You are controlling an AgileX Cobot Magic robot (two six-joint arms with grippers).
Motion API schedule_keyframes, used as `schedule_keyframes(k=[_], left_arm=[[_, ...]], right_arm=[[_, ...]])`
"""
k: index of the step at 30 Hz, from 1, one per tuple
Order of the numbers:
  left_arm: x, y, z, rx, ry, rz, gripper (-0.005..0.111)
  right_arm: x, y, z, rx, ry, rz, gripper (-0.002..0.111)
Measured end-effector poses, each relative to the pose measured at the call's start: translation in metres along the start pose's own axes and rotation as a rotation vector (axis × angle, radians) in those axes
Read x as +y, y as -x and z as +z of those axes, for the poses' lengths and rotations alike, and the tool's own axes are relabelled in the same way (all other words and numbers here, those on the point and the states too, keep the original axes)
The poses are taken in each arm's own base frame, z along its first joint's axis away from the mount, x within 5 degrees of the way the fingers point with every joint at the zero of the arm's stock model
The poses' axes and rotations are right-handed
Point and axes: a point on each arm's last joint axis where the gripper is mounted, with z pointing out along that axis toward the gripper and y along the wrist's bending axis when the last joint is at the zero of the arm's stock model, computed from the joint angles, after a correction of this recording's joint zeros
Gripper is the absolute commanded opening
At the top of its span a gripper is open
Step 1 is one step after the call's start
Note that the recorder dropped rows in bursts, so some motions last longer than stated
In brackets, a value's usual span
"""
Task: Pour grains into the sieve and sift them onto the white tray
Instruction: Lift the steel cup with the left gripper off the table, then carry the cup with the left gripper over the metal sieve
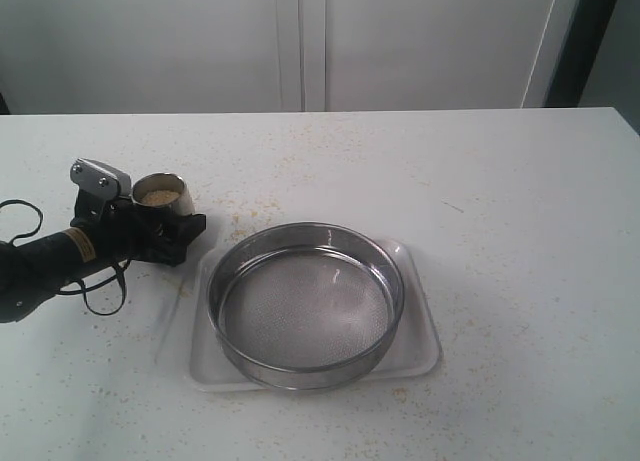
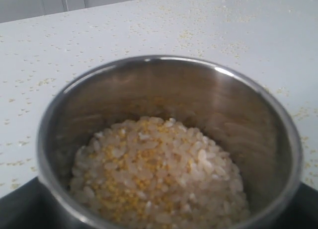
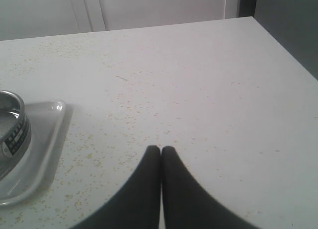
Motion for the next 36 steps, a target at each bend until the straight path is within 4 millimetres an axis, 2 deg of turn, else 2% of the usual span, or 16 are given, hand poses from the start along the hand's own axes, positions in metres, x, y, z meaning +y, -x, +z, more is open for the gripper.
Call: schedule_keyframes(k=[8,15,18,22,24,36], left_arm=[[-0.006,0.003,-0.001,0.019,-0.070,0.034,0.000],[-0.009,0.007,-0.003,0.029,-0.096,-0.017,0.000],[-0.010,0.015,-0.013,0.024,-0.091,-0.016,0.000],[-0.002,0.025,-0.038,0.017,-0.047,-0.038,0.000],[-0.007,0.030,-0.047,0.017,-0.053,-0.029,0.000],[-0.021,0.058,-0.069,0.025,-0.072,0.016,0.000]], right_arm=[[0.000,0.000,0.000,0.000,0.000,0.000,0.000],[0.000,0.000,0.000,0.000,0.000,0.000,0.000],[0.000,0.000,0.000,0.000,0.000,0.000,0.000],[0.000,0.000,0.000,0.000,0.000,0.000,0.000],[0.000,0.000,0.000,0.000,0.000,0.000,0.000],[0.000,0.000,0.000,0.000,0.000,0.000,0.000]])
